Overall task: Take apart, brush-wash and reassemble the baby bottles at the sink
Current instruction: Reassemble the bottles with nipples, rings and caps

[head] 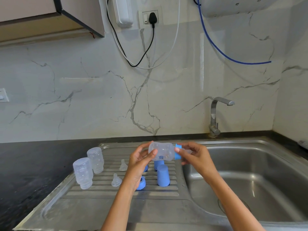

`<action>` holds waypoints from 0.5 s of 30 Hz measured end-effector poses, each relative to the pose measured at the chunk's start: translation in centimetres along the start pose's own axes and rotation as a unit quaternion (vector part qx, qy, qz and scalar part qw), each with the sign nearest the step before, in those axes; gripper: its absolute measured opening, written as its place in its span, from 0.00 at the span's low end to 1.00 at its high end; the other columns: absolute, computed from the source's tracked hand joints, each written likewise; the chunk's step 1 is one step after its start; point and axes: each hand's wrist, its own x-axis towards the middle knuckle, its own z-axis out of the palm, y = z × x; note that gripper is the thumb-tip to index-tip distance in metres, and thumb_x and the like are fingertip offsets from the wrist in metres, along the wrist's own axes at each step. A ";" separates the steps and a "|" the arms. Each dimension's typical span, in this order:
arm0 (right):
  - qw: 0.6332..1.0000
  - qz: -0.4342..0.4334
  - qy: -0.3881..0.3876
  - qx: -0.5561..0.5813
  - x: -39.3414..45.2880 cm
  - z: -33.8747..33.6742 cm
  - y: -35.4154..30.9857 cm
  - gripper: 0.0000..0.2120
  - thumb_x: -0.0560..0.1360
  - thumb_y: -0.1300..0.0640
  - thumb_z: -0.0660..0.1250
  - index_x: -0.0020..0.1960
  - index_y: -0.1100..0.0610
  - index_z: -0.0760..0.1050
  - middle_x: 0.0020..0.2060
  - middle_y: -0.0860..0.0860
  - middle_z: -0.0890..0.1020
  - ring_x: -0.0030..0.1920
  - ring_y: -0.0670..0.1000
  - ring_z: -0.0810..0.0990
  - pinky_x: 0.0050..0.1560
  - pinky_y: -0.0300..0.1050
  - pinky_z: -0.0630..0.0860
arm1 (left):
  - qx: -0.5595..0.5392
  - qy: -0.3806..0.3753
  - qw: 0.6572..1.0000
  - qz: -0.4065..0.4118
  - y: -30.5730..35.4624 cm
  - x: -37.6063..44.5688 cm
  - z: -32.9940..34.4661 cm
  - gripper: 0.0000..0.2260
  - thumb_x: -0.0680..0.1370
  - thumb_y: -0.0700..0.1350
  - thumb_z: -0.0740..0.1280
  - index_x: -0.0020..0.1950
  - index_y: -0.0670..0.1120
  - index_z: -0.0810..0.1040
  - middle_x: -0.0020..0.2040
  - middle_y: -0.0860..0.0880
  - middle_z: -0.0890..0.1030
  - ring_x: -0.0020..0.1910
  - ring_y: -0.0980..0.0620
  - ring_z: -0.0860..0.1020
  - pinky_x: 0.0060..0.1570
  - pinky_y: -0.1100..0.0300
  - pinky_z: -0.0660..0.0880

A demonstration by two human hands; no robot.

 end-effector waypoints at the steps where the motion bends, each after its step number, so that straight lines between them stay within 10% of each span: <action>1: 1.000 0.012 0.015 -0.010 0.0 0.2 0.1 0.15 0.68 0.50 0.73 0.46 0.61 0.81 0.34 0.55 0.83 0.29 0.49 0.80 0.31 0.39 0.79 | 0.002 -0.001 1.000 0.000 0.0 0.0 0.1 0.18 0.70 0.45 0.72 0.59 0.46 0.78 0.51 0.49 0.84 0.49 0.55 0.81 0.42 0.66 0.74; 5: 0.997 0.038 0.019 -0.068 0.0 0.2 0.1 0.23 0.66 0.41 0.70 0.40 0.63 0.81 0.26 0.55 0.80 0.27 0.51 0.79 0.32 0.42 0.79 | 0.013 -0.003 1.000 -0.001 0.0 -0.2 0.1 0.20 0.69 0.47 0.75 0.59 0.46 0.78 0.51 0.49 0.84 0.49 0.54 0.81 0.42 0.63 0.72; 11: 0.998 -0.013 -0.057 -0.028 -0.1 0.1 -0.2 0.18 0.73 0.59 0.72 0.62 0.59 0.77 0.56 0.51 0.78 0.49 0.49 0.82 0.44 0.43 0.82 | -0.018 0.027 0.999 -0.017 0.0 0.0 -0.3 0.18 0.70 0.49 0.71 0.58 0.45 0.78 0.50 0.47 0.85 0.52 0.46 0.83 0.43 0.64 0.76; 15: 0.999 0.007 -0.038 0.012 -0.3 -0.1 -0.5 0.18 0.70 0.60 0.74 0.60 0.58 0.78 0.50 0.54 0.82 0.46 0.50 0.83 0.41 0.42 0.81 | -0.013 0.016 1.000 -0.012 -0.1 0.0 -0.2 0.19 0.69 0.49 0.71 0.58 0.45 0.78 0.51 0.46 0.84 0.53 0.46 0.82 0.47 0.60 0.77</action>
